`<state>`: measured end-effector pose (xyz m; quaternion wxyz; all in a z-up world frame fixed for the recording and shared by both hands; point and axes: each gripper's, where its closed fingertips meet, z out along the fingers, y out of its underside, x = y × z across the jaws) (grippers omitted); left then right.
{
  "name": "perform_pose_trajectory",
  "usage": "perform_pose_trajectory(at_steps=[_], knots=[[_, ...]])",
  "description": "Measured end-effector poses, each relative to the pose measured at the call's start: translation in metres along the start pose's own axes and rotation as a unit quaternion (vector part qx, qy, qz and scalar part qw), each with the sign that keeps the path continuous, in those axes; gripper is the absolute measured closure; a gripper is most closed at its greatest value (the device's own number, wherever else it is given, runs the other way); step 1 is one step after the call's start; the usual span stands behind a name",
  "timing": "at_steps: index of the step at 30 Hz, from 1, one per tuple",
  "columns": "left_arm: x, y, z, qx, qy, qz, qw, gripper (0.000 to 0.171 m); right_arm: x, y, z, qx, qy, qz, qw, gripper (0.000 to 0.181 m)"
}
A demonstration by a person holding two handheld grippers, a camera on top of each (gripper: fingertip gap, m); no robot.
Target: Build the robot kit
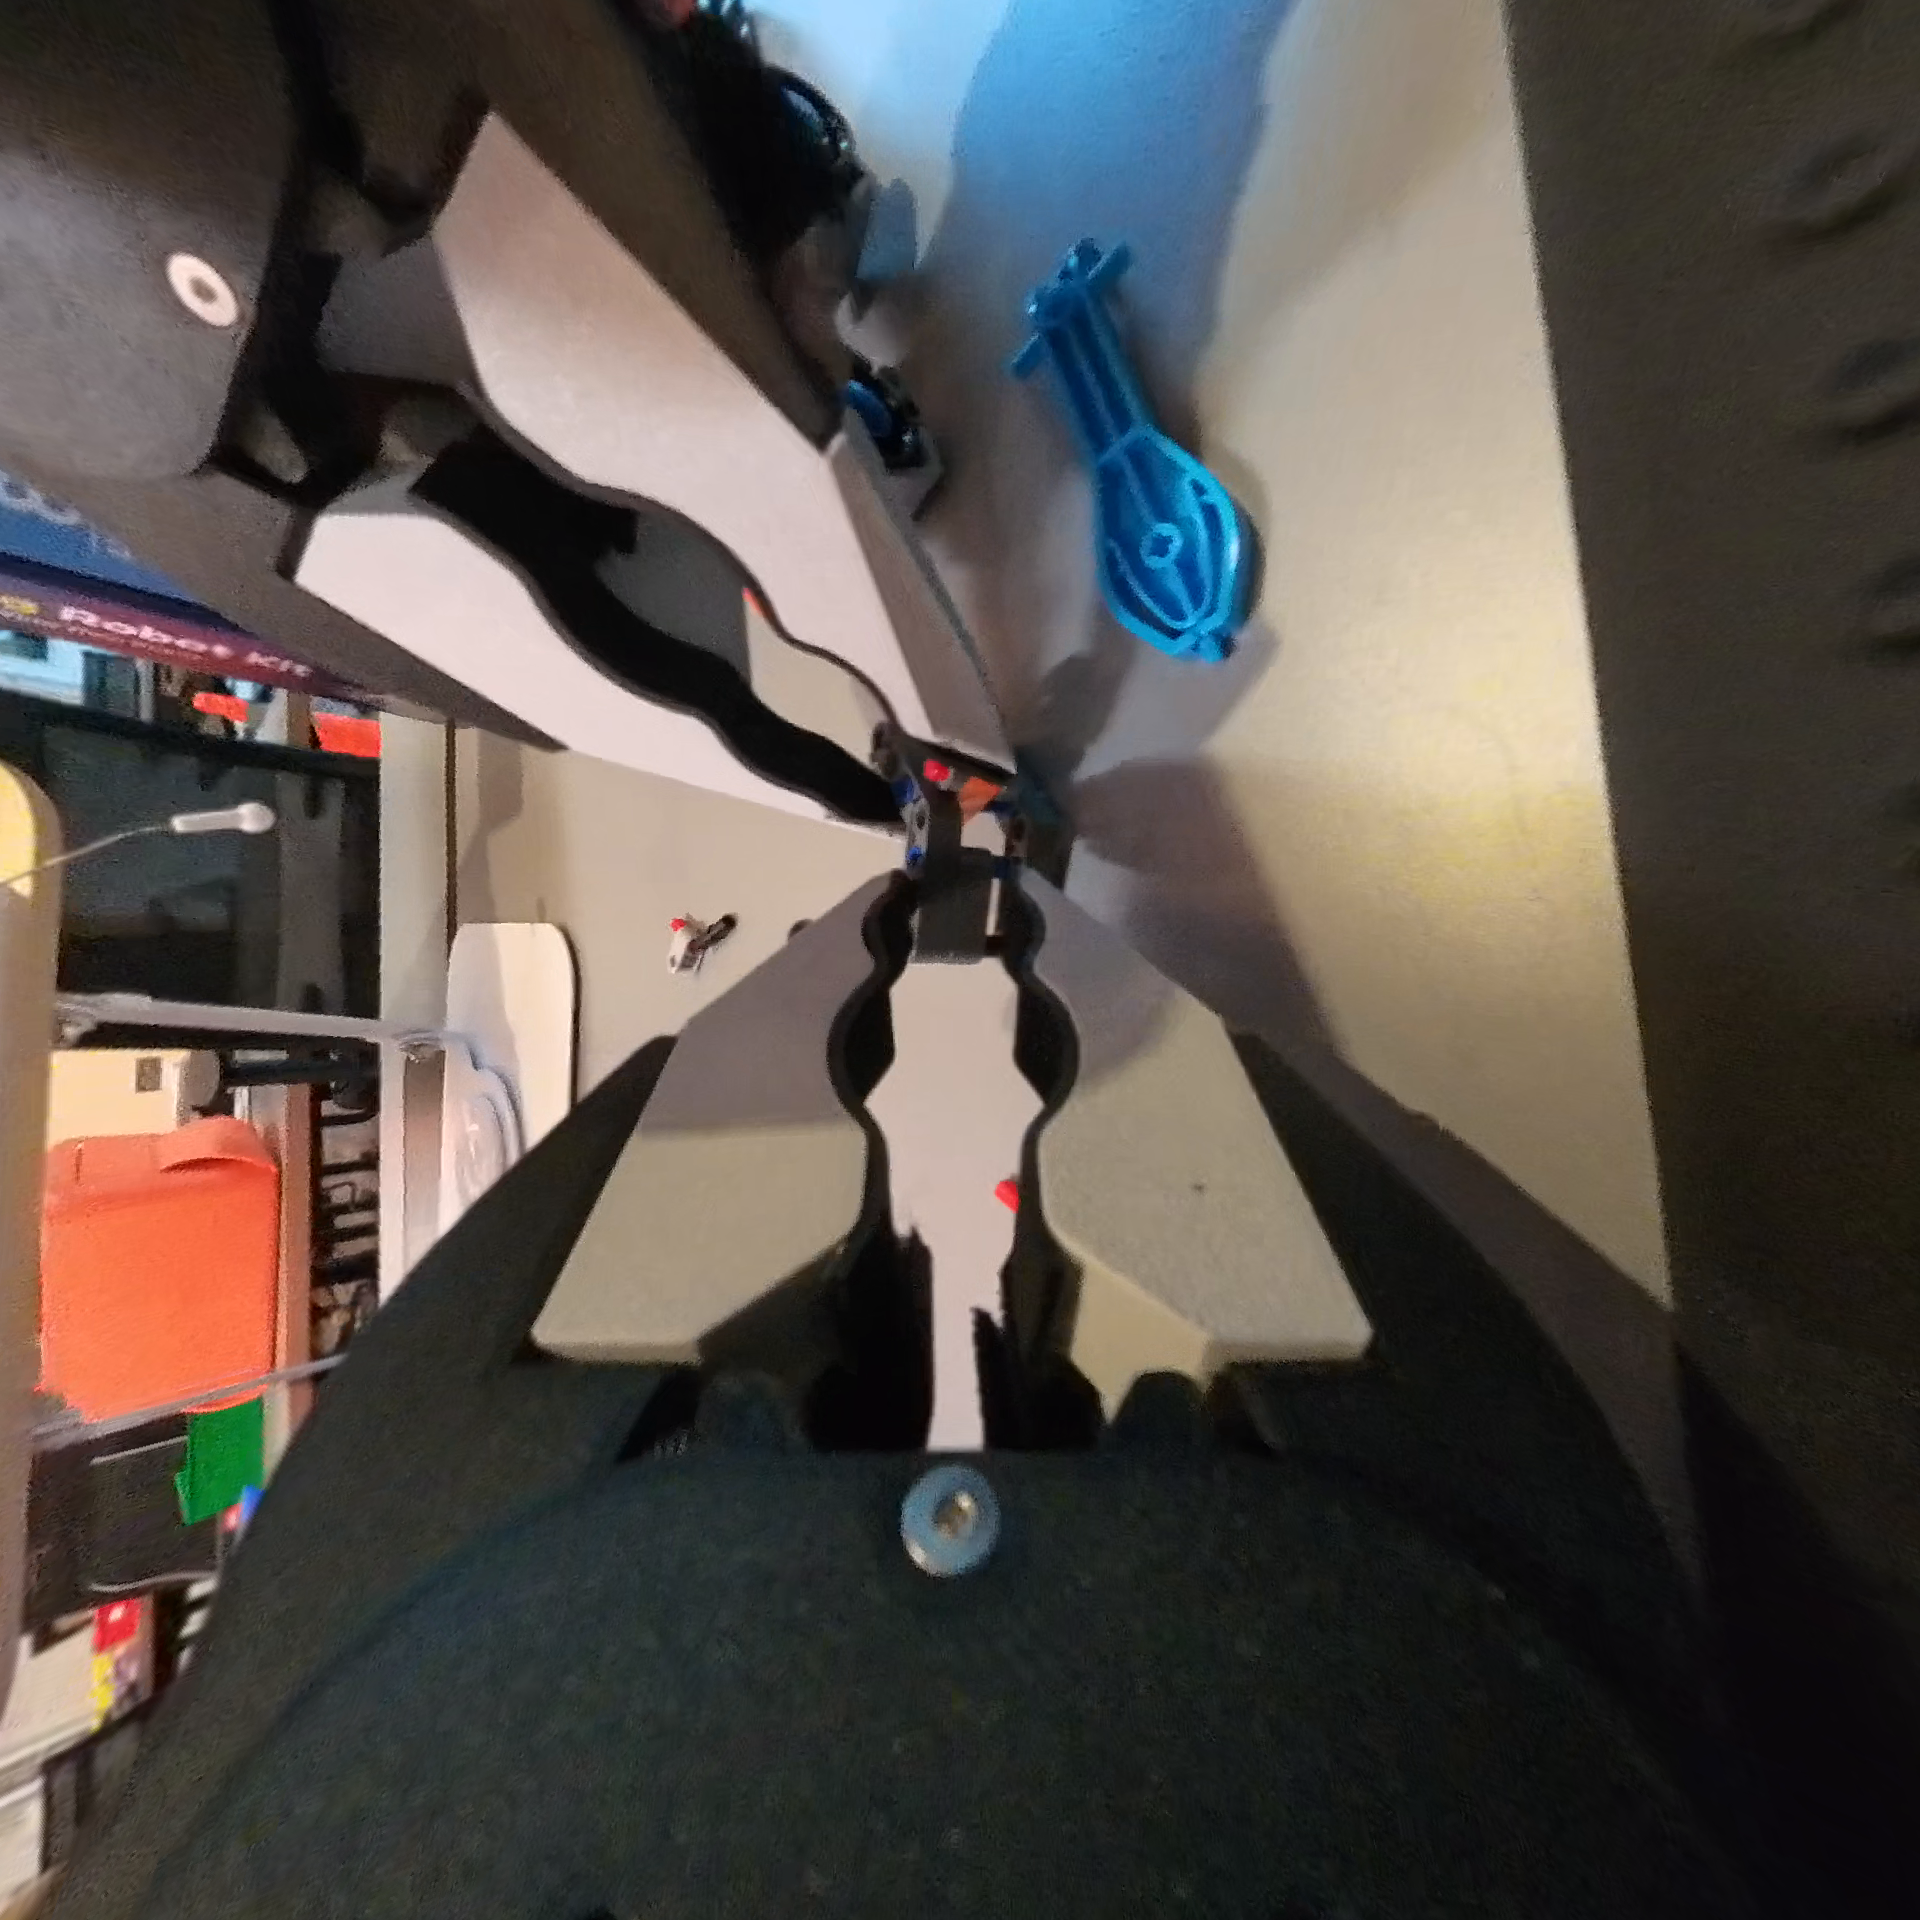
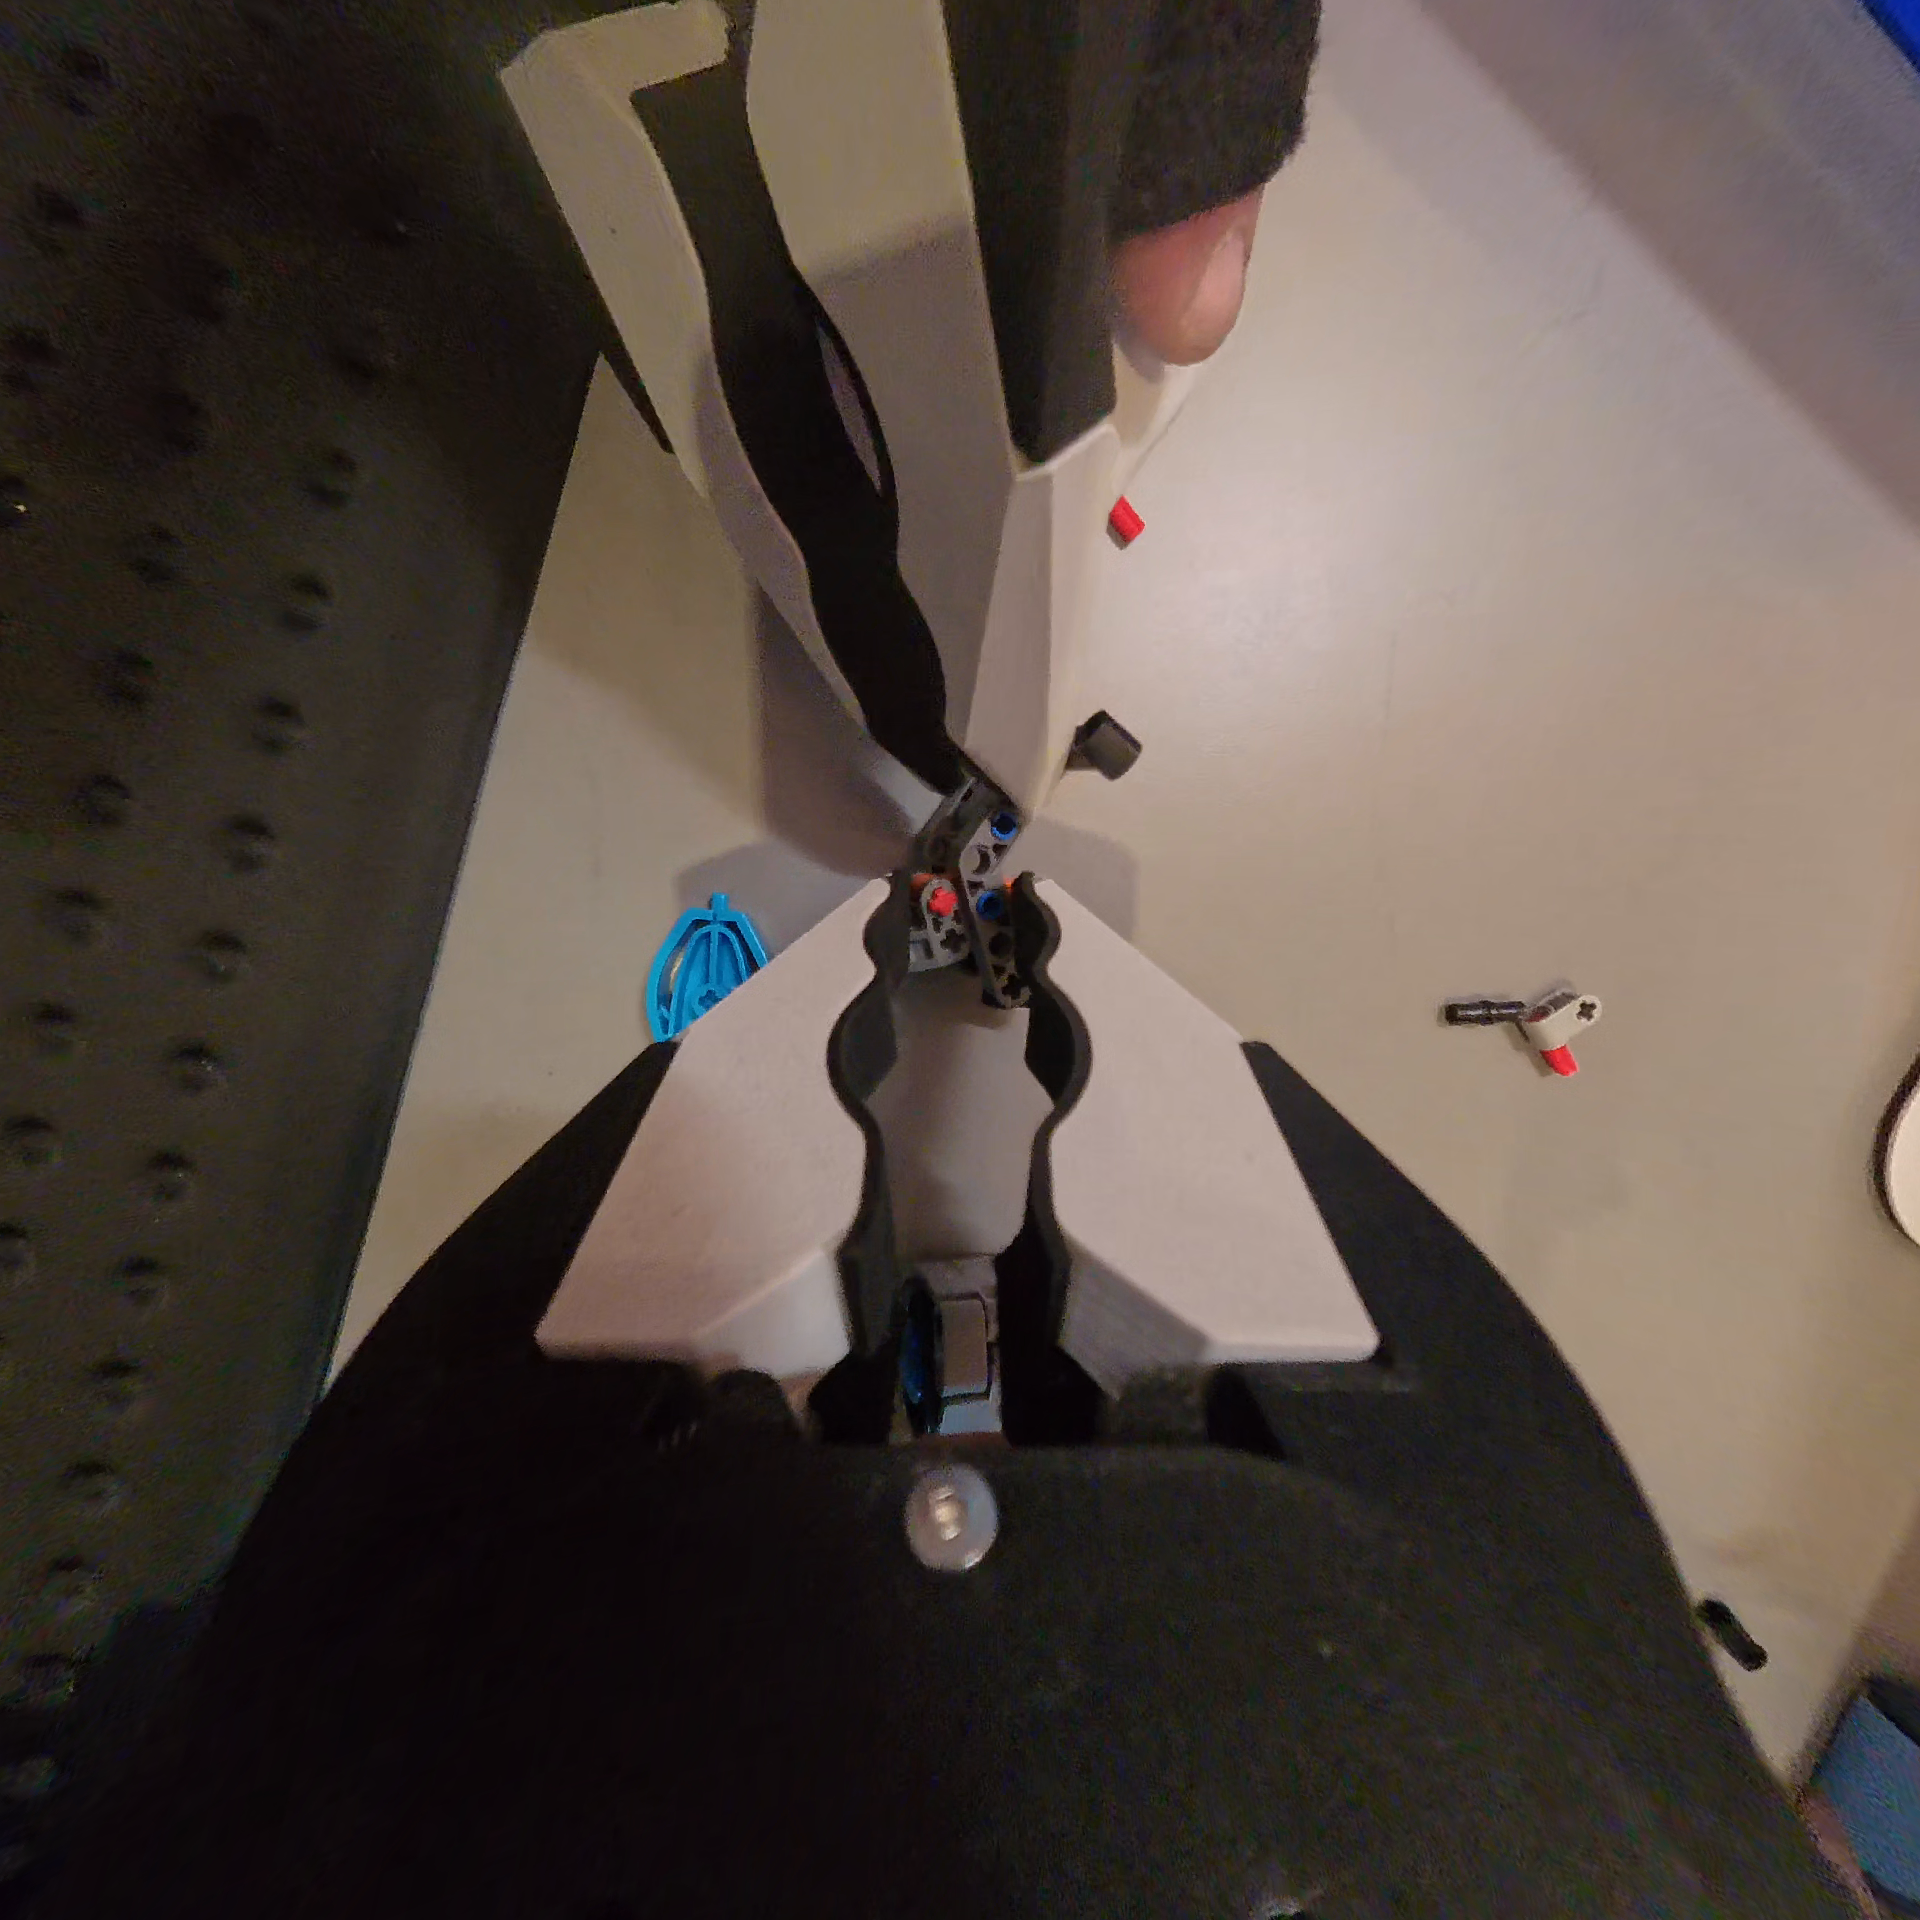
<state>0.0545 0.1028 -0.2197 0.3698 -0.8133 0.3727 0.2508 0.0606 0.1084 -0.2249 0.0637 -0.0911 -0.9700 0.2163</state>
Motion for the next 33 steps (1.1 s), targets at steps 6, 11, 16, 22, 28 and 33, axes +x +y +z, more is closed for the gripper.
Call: perform_pose_trajectory(at_steps=[6, 11, 16, 22, 28, 33], knots=[[-0.003, 0.000, -0.001, -0.008, -0.017, 0.006, 1.000, 0.164, -0.001, 0.000, 0.001, -0.024, 0.016, -0.022, 0.999, 0.163], [0.000, -0.003, -0.002, -0.011, -0.044, 0.030, 0.999, 0.166, -0.004, 0.000, 0.003, -0.040, 0.040, -0.049, 0.997, 0.164], [0.001, -0.002, -0.004, 0.003, -0.049, 0.029, 0.998, 0.165, -0.005, -0.001, 0.003, -0.030, 0.036, -0.051, 0.998, 0.164], [-0.001, -0.006, -0.022, 0.046, -0.045, -0.006, 0.998, 0.152, -0.004, -0.002, 0.002, -0.003, 0.016, -0.045, 0.999, 0.164], [0.001, 0.013, -0.014, 0.045, 0.012, -0.132, 0.990, 0.126, -0.004, -0.003, 0.001, 0.004, 0.004, -0.043, 0.999, 0.163], [0.009, 0.013, -0.001, 0.053, 0.101, -0.208, 0.972, 0.133, -0.003, -0.004, 0.002, 0.000, 0.004, -0.044, 0.999, 0.163]])
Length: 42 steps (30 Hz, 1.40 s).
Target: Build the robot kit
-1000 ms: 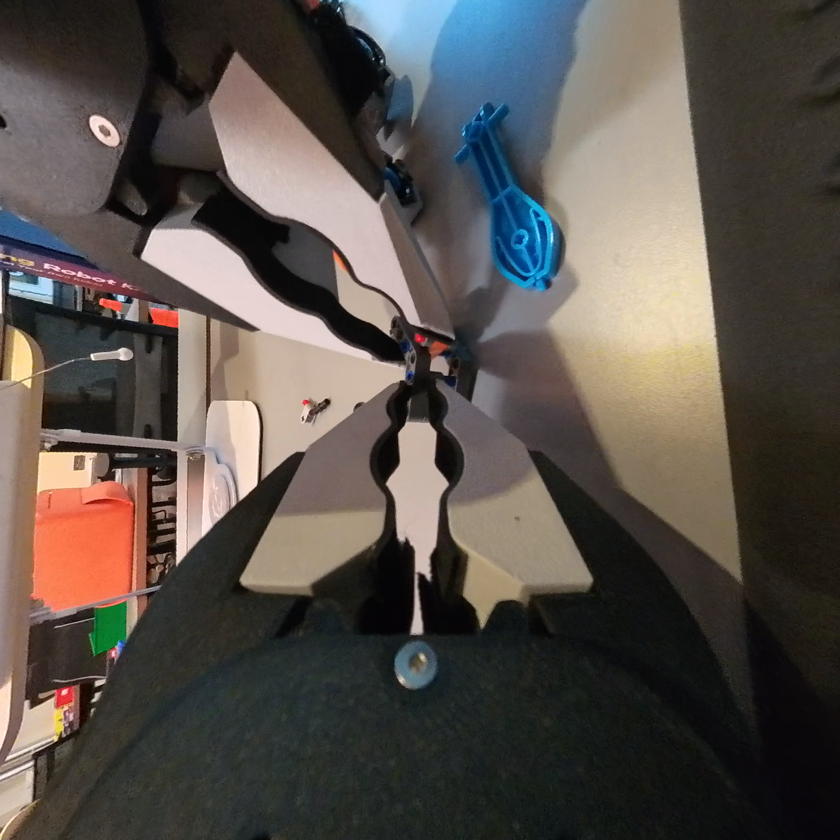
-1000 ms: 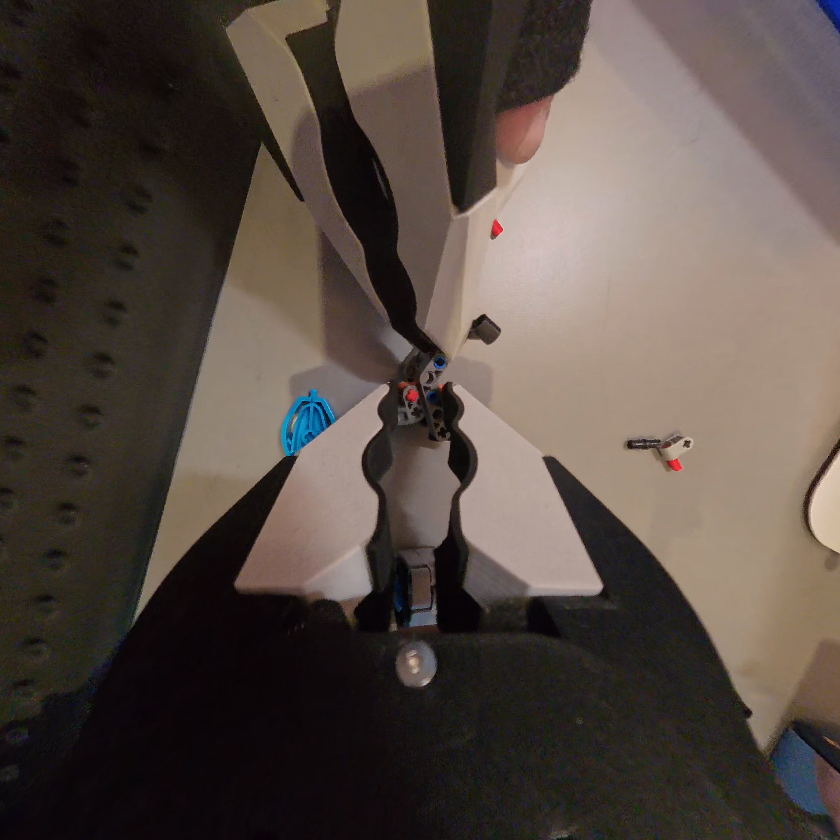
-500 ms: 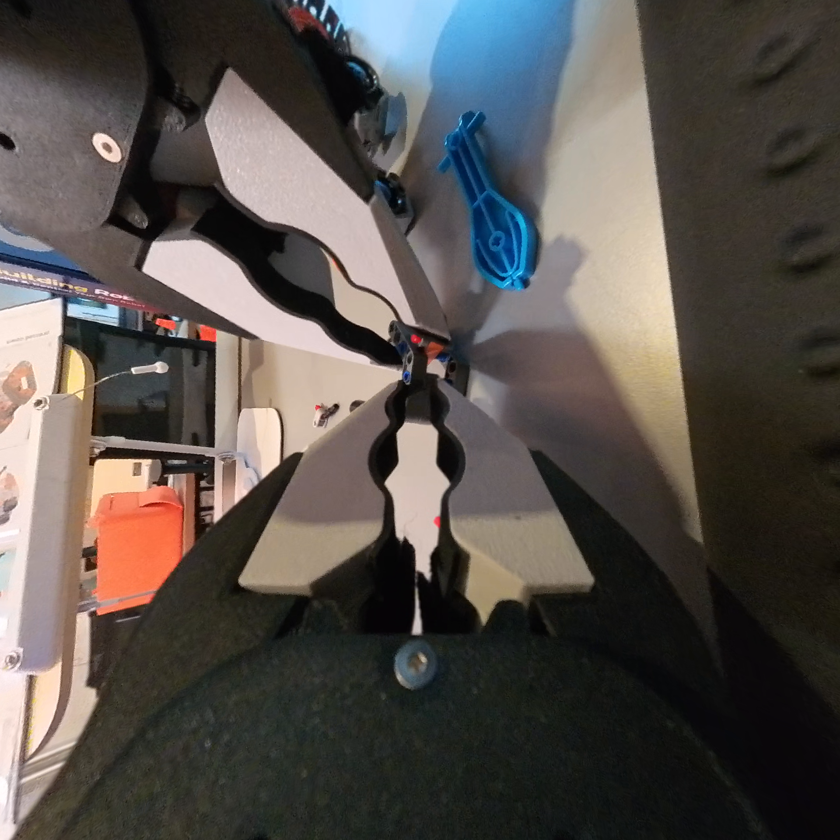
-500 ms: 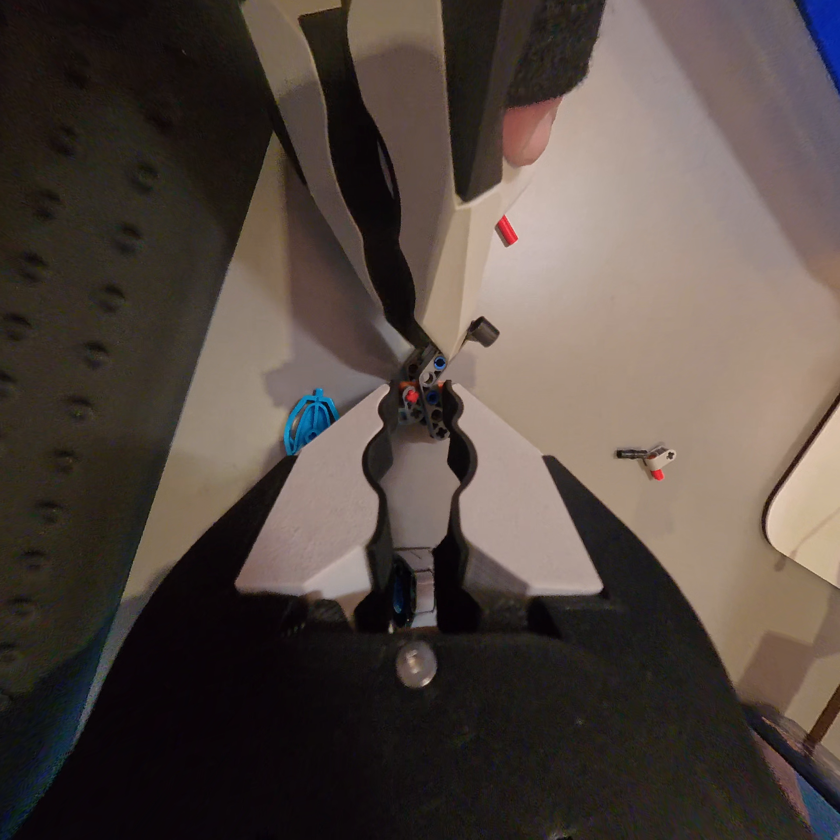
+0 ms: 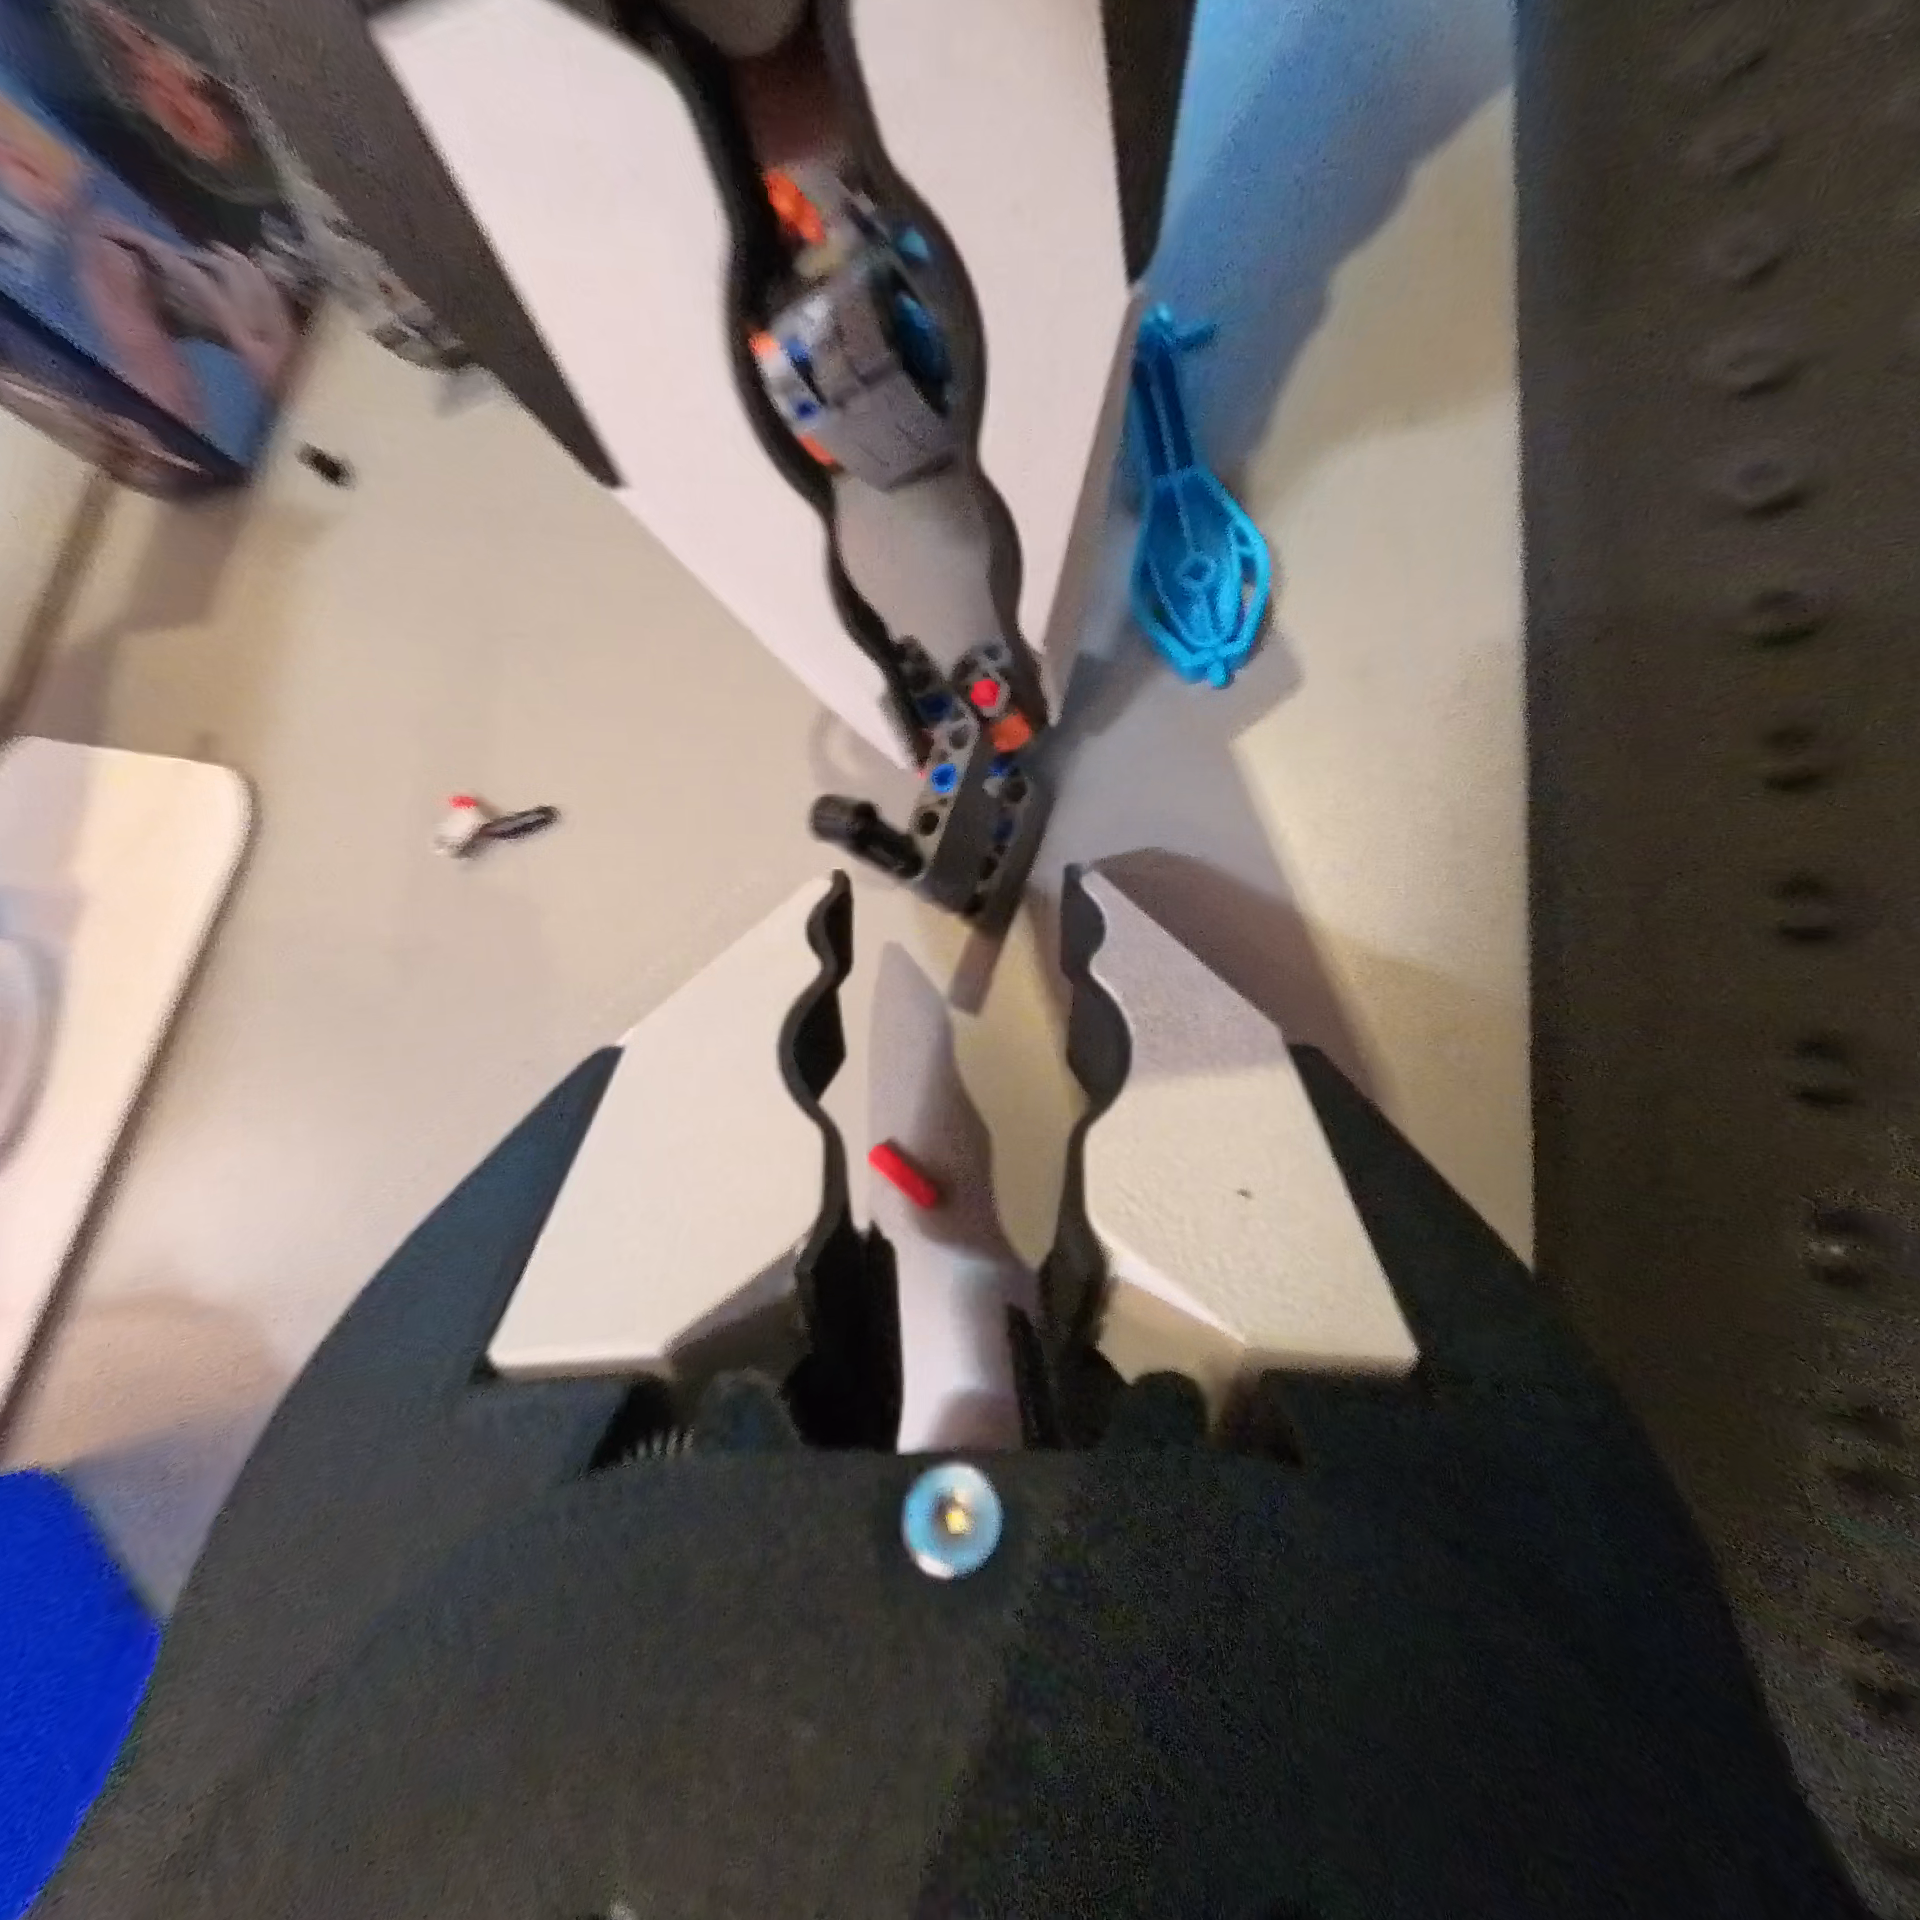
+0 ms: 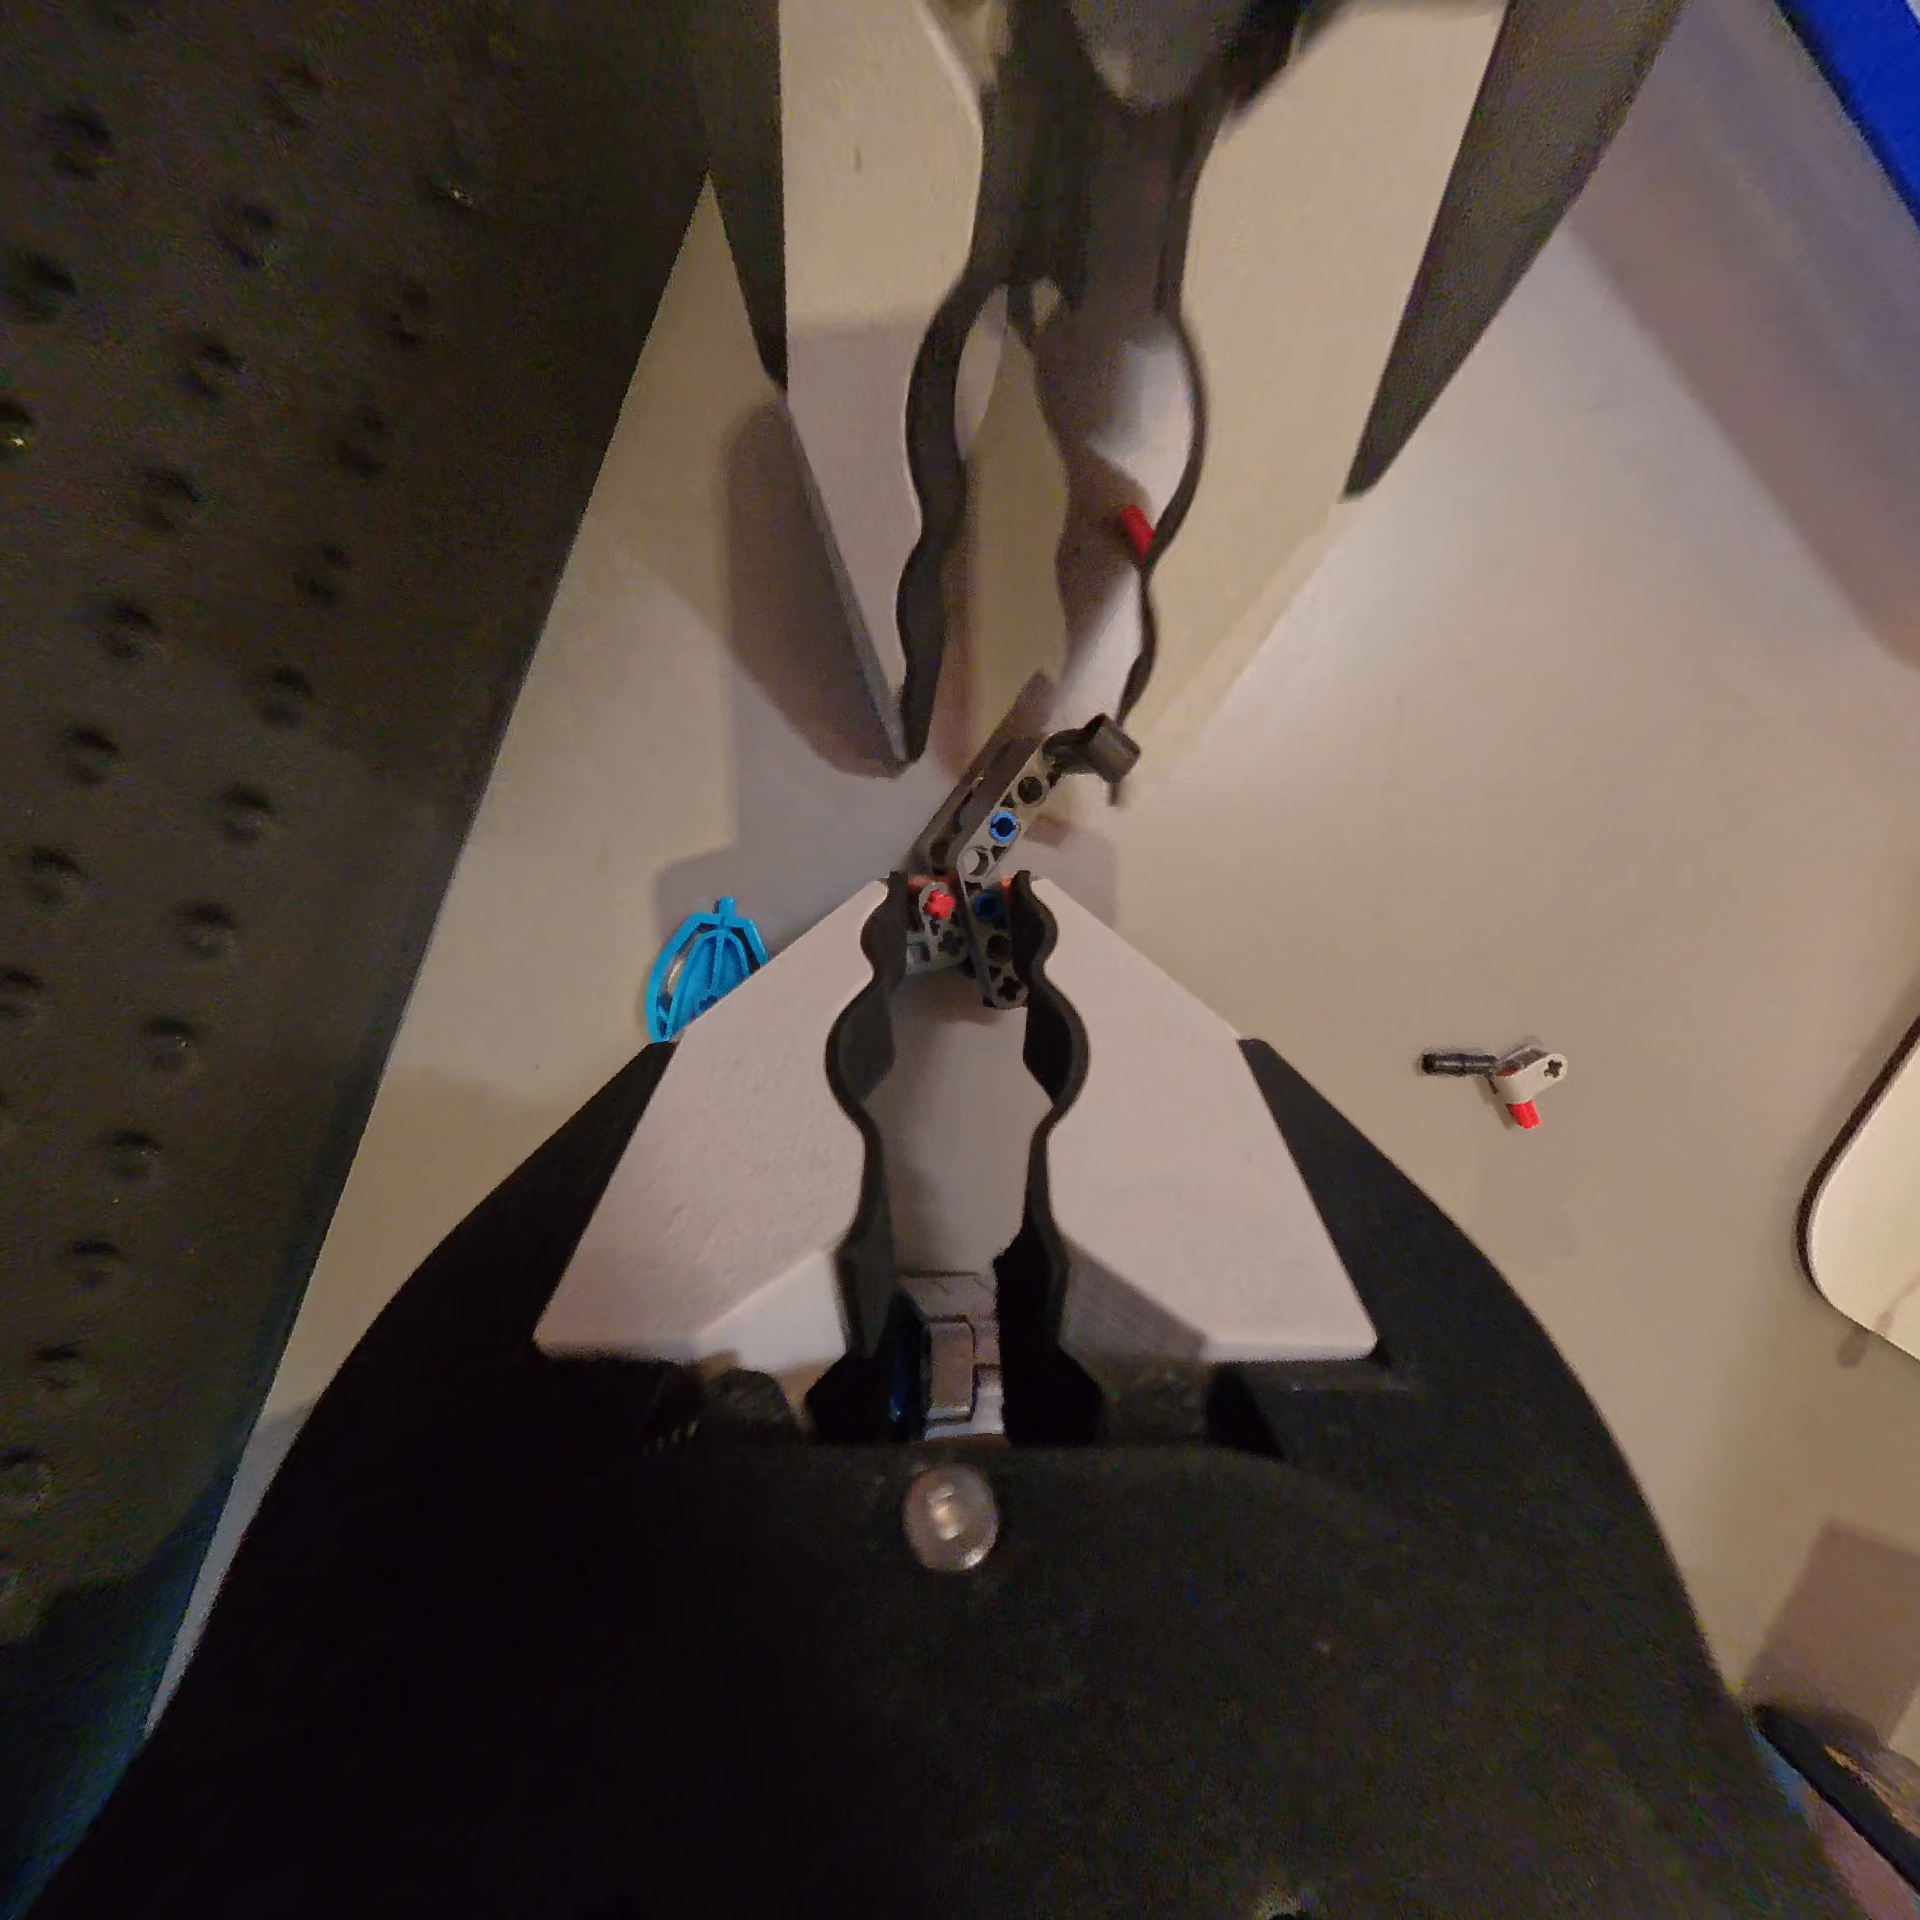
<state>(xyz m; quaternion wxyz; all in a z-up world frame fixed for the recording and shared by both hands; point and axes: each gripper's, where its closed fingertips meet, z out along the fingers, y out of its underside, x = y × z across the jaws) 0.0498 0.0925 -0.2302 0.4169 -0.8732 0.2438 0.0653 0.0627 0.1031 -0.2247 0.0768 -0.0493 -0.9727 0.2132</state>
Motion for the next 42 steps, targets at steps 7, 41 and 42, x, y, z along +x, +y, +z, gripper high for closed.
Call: perform_pose_trajectory(at_steps=[7, 41, 42], knots=[[0.010, 0.001, 0.012, 0.000, 0.053, -0.025, 0.998, 0.165, 0.000, -0.005, 0.001, -0.010, -0.007, 0.009, 1.000, 0.162], [-0.006, 0.009, 0.011, -0.001, 0.083, -0.090, 0.992, 0.164, 0.012, -0.001, 0.003, -0.027, -0.155, 0.126, 0.980, 0.173], [-0.008, 0.009, 0.010, 0.003, 0.081, -0.092, 0.992, 0.165, 0.013, -0.002, 0.004, -0.025, -0.162, 0.138, 0.977, 0.173]])
